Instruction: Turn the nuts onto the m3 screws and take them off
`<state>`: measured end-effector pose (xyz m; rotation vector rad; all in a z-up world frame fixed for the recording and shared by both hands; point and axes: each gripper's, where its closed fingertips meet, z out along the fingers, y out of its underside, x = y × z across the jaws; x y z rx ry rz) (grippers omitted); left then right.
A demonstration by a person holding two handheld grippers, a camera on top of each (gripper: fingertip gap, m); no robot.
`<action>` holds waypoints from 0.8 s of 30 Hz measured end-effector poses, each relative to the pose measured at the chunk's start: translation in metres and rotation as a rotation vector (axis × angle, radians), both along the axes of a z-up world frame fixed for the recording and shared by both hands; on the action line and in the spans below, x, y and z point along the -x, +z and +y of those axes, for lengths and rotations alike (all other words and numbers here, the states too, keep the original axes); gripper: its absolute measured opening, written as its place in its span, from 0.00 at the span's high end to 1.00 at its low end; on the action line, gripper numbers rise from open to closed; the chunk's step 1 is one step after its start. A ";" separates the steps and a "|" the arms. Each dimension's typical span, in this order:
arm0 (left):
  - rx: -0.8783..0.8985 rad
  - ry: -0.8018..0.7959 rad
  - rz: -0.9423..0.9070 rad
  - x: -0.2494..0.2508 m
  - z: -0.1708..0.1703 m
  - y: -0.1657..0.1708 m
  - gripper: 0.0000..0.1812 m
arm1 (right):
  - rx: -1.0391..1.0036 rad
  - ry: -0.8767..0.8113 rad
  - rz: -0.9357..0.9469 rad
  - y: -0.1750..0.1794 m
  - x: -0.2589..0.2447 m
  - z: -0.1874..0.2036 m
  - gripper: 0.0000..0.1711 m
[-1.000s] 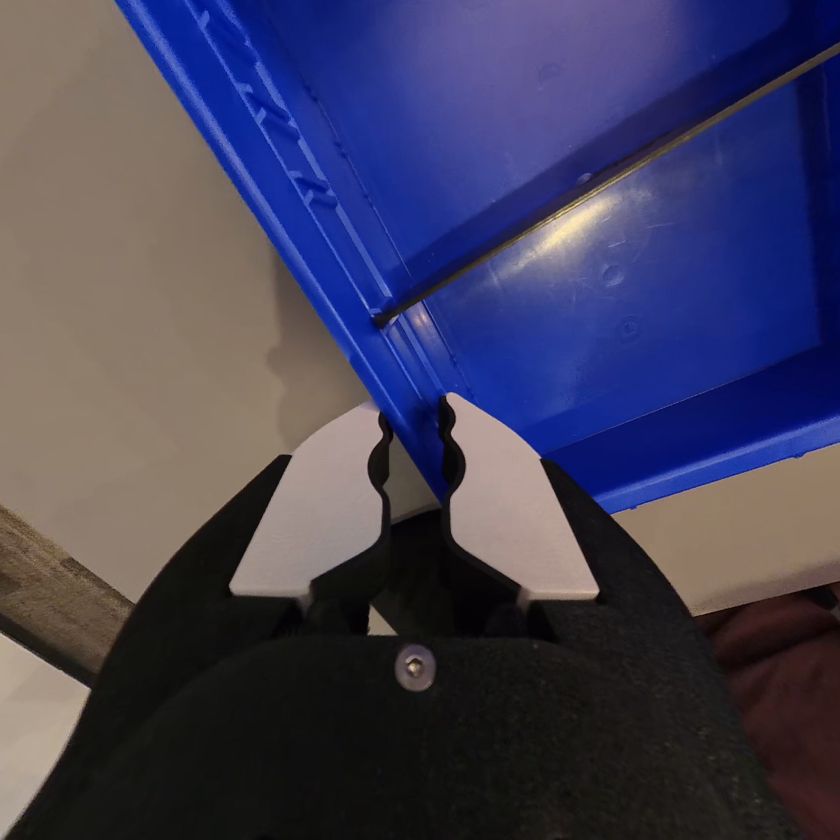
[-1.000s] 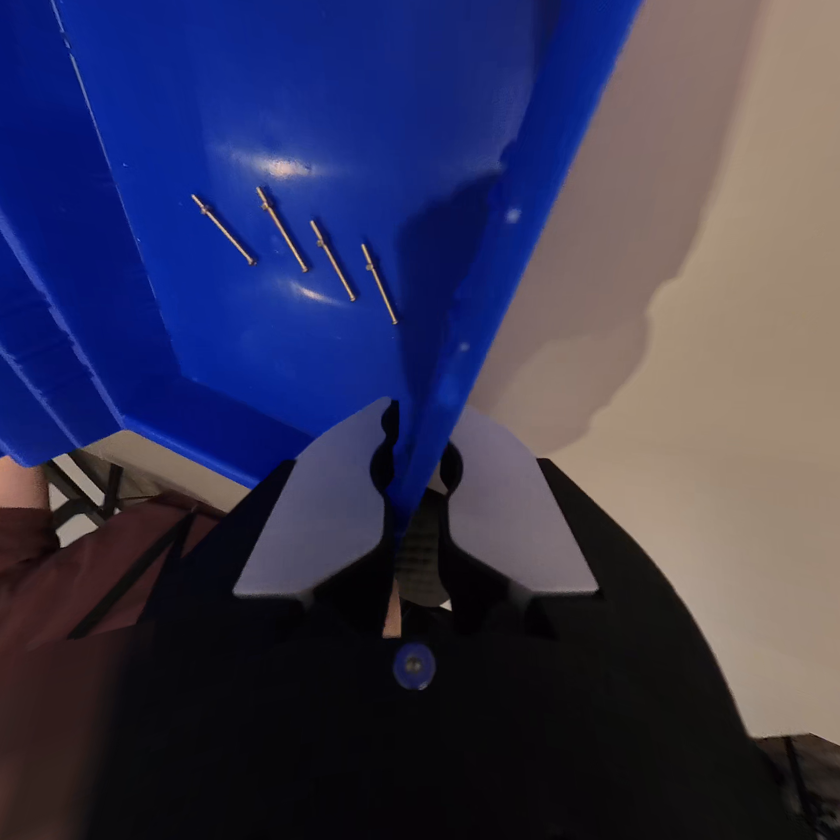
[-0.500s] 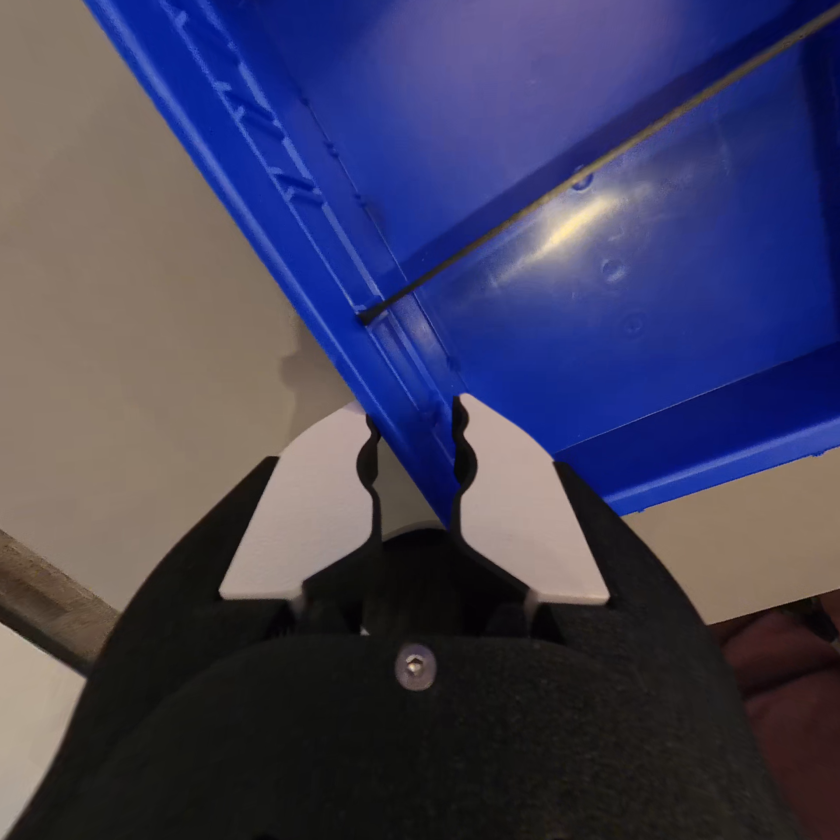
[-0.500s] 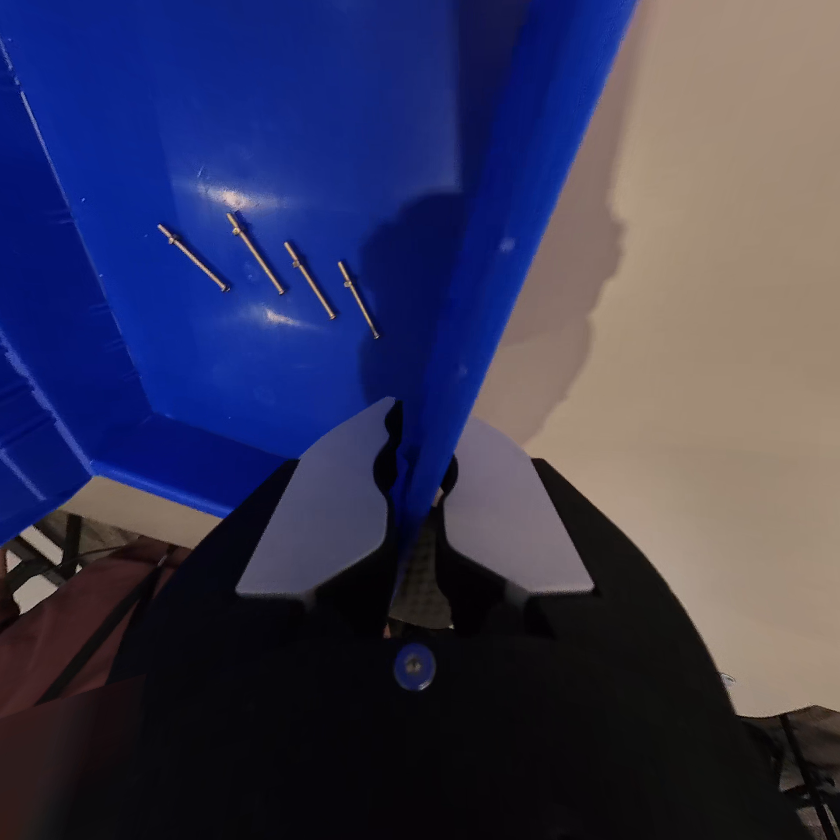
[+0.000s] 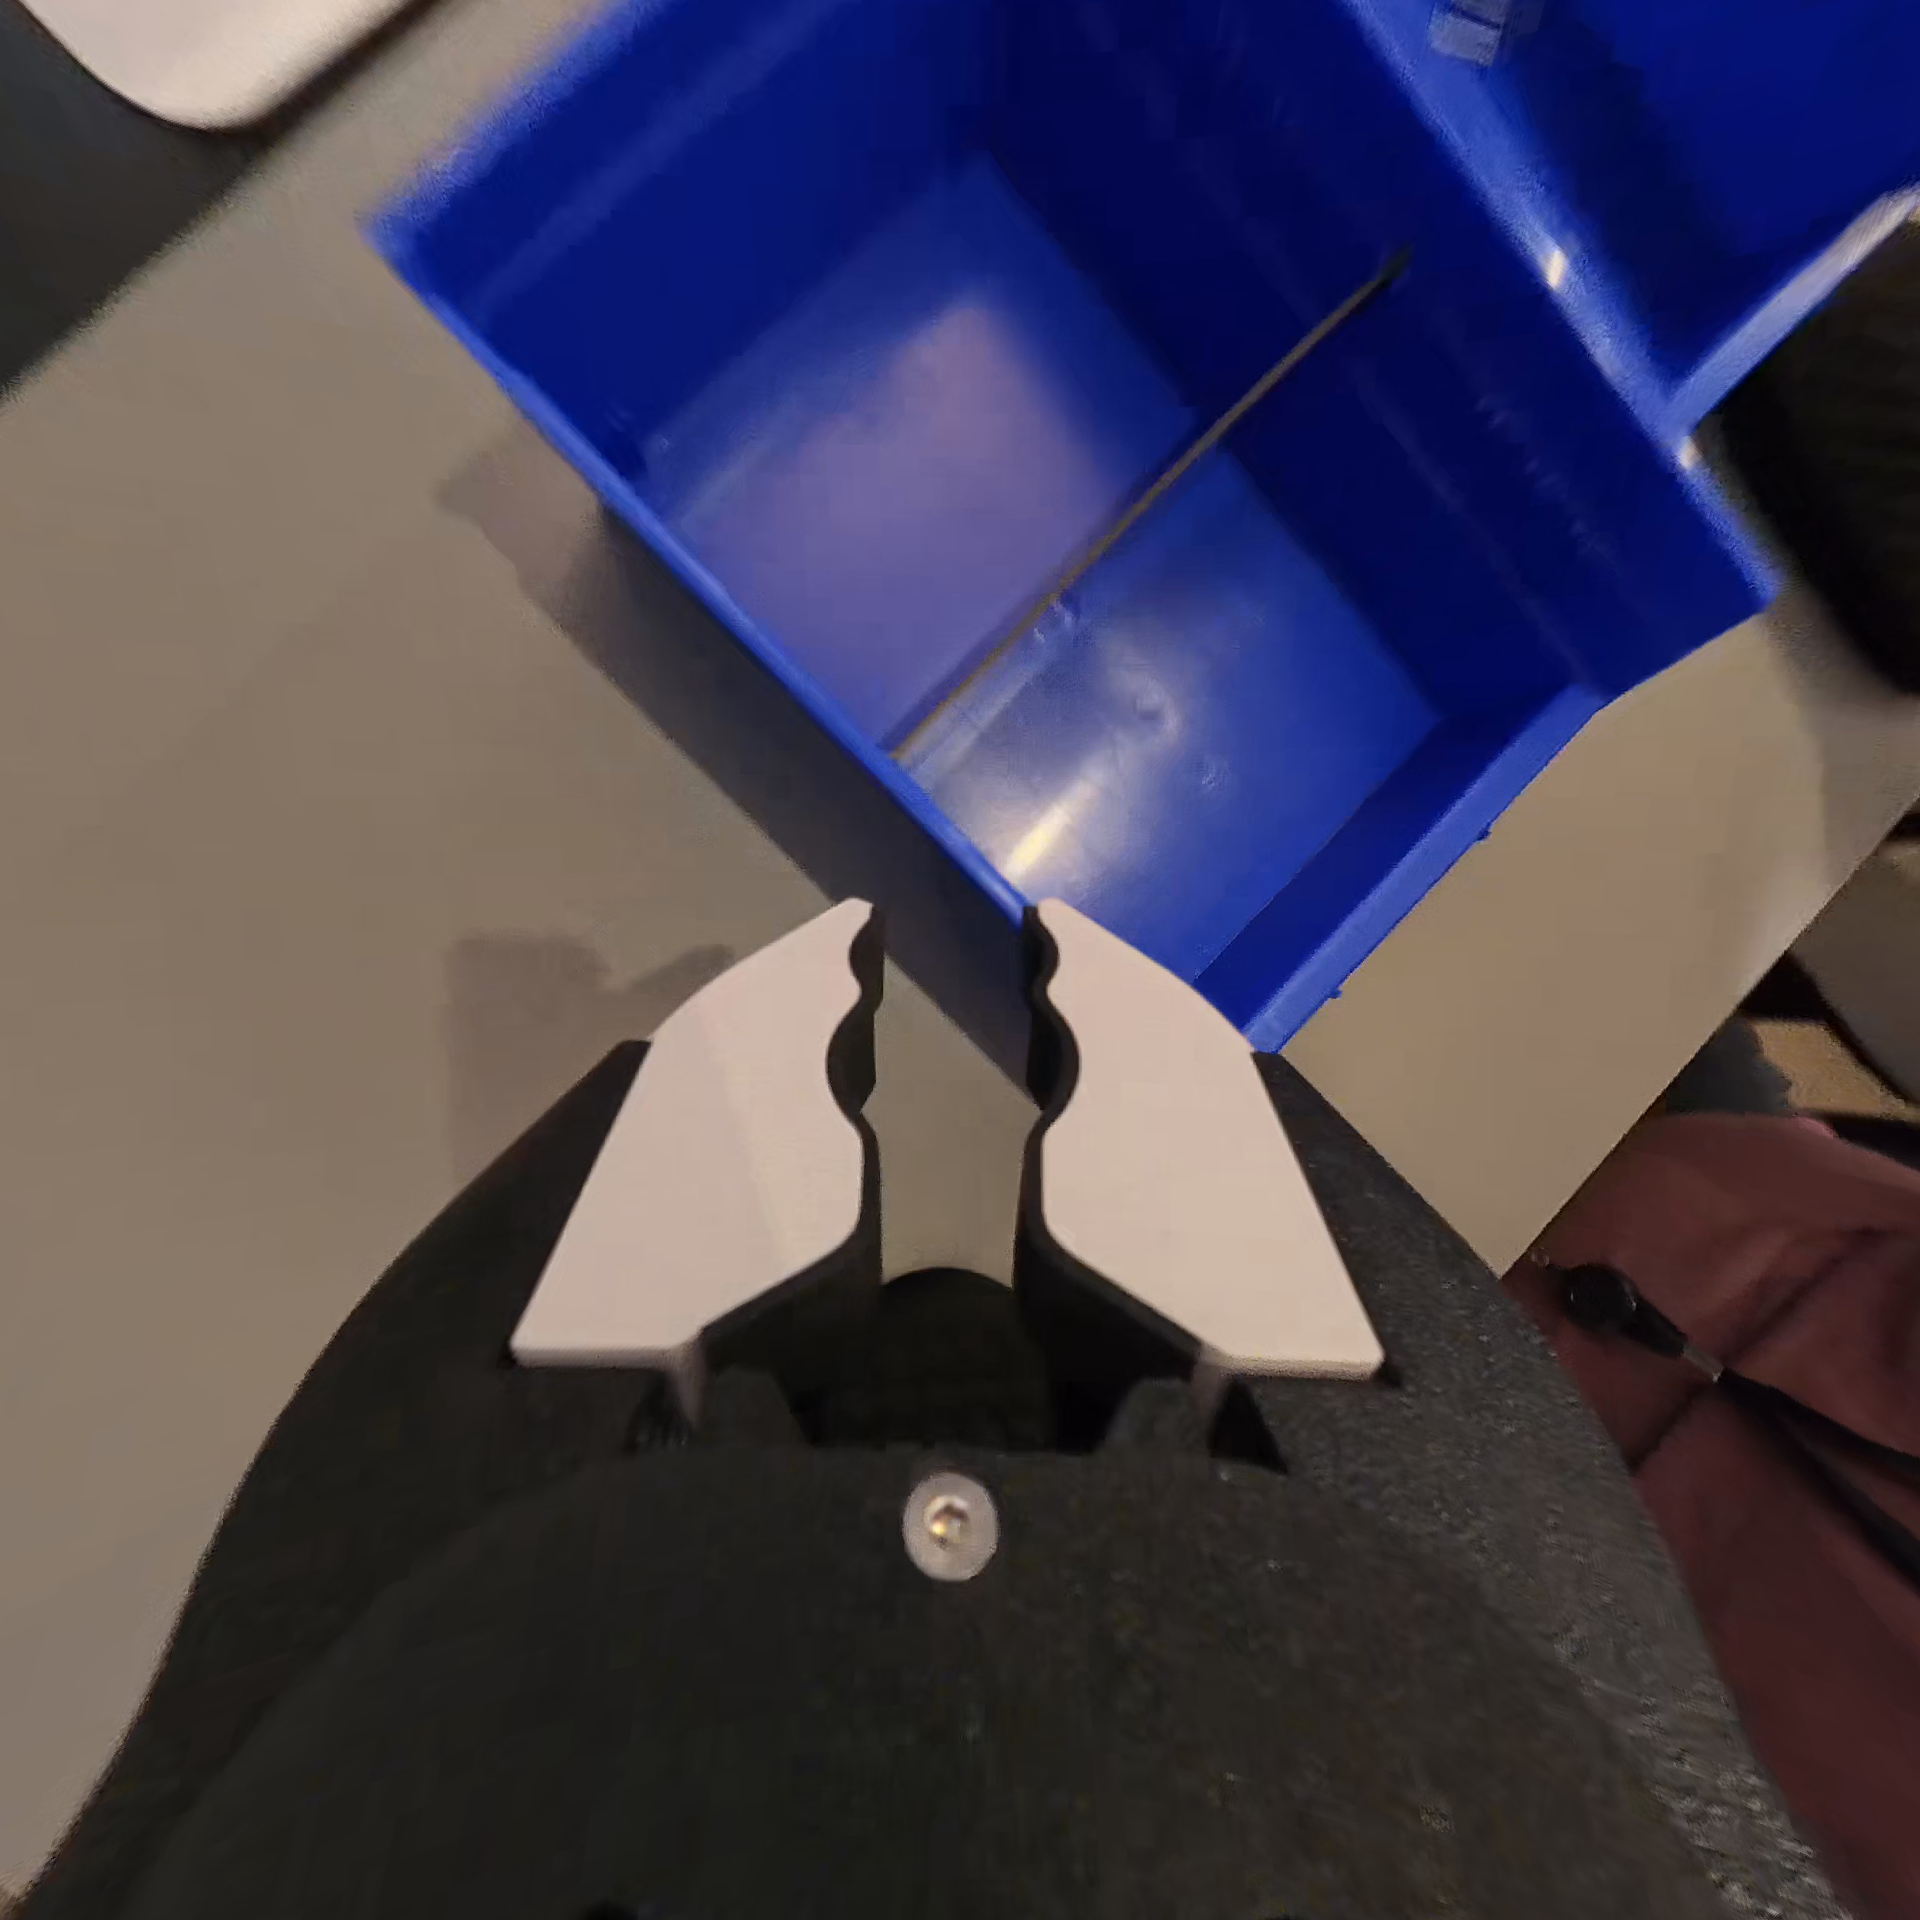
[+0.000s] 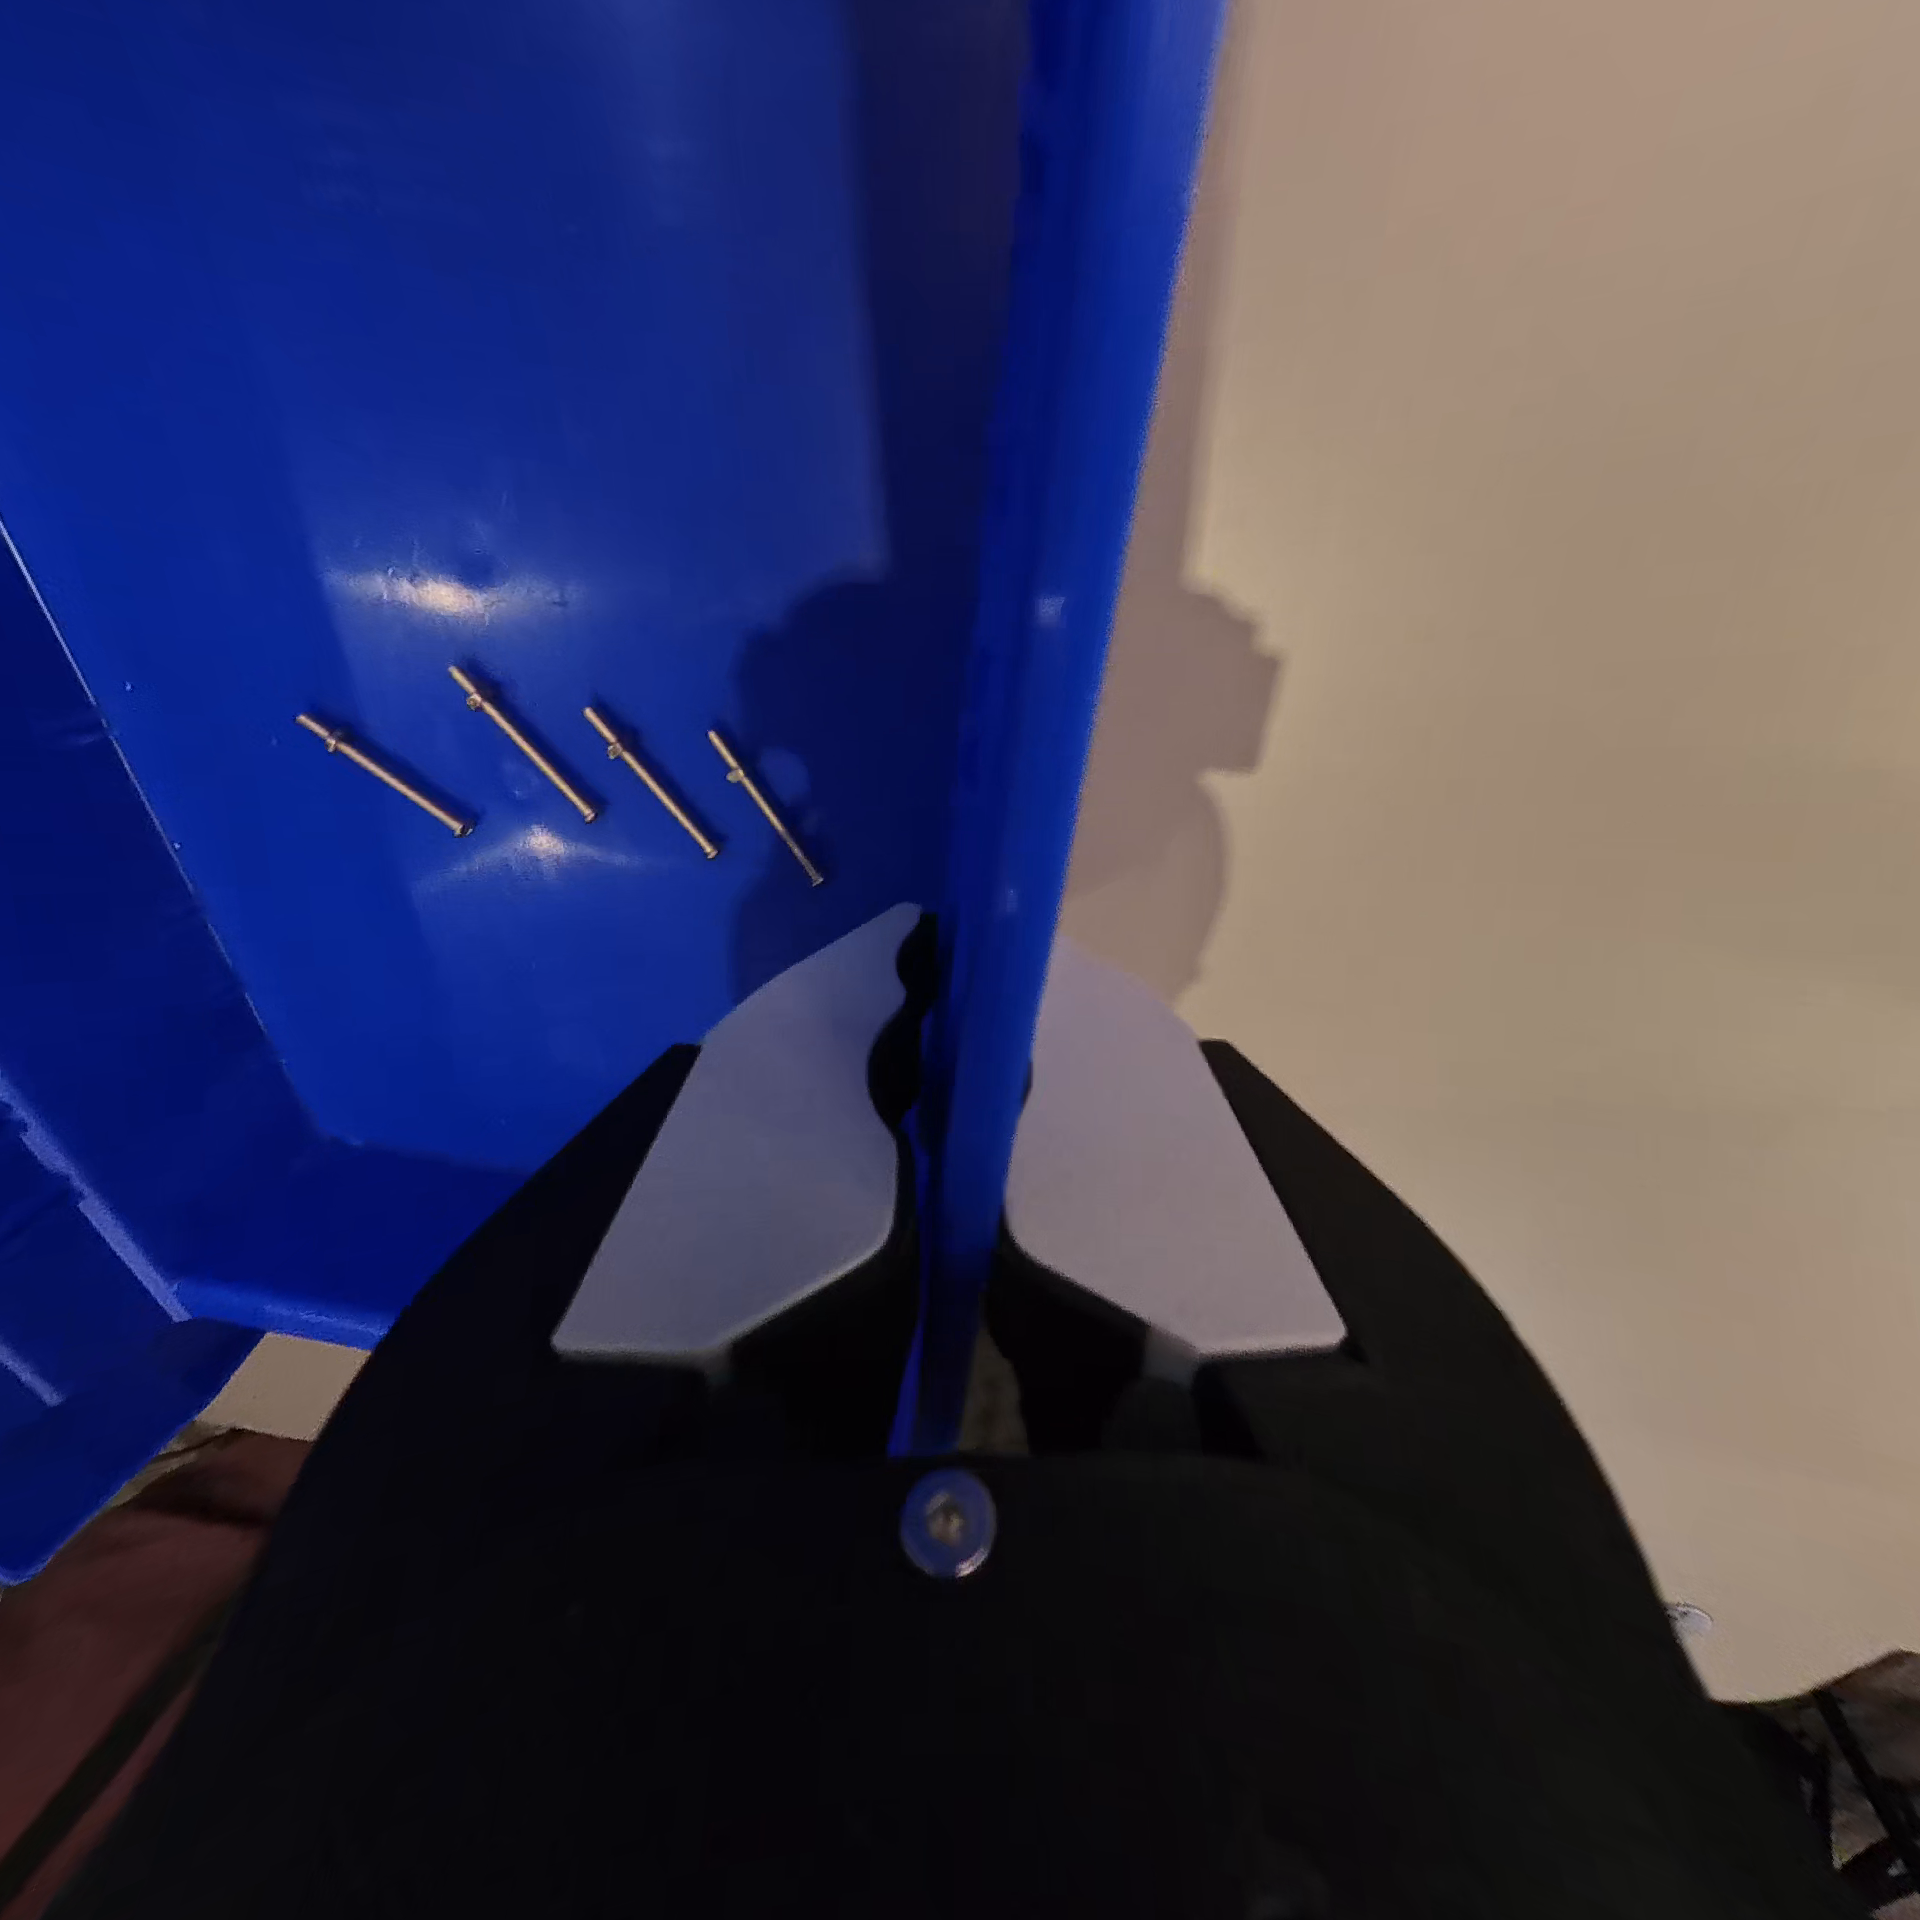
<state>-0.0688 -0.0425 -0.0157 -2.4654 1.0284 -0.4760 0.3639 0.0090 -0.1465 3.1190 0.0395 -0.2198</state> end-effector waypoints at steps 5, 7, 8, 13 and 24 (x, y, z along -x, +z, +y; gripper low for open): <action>-0.224 0.152 -0.236 0.053 0.009 0.069 0.92 | 0.063 0.005 -0.047 -0.003 0.001 -0.006 0.96; -0.265 0.183 -0.325 0.070 0.004 0.087 0.94 | 0.076 -0.012 -0.017 -0.003 0.002 -0.006 0.97; -0.276 0.193 -0.354 0.078 0.002 0.093 0.94 | 0.080 -0.012 0.005 -0.003 0.002 -0.006 0.96; -0.363 0.247 -0.440 0.112 -0.003 0.113 0.96 | 0.103 -0.028 0.038 -0.002 -0.011 -0.013 0.96; -0.387 0.254 -0.519 0.133 -0.017 0.125 0.96 | 0.094 -0.082 0.031 0.069 -0.046 -0.038 0.96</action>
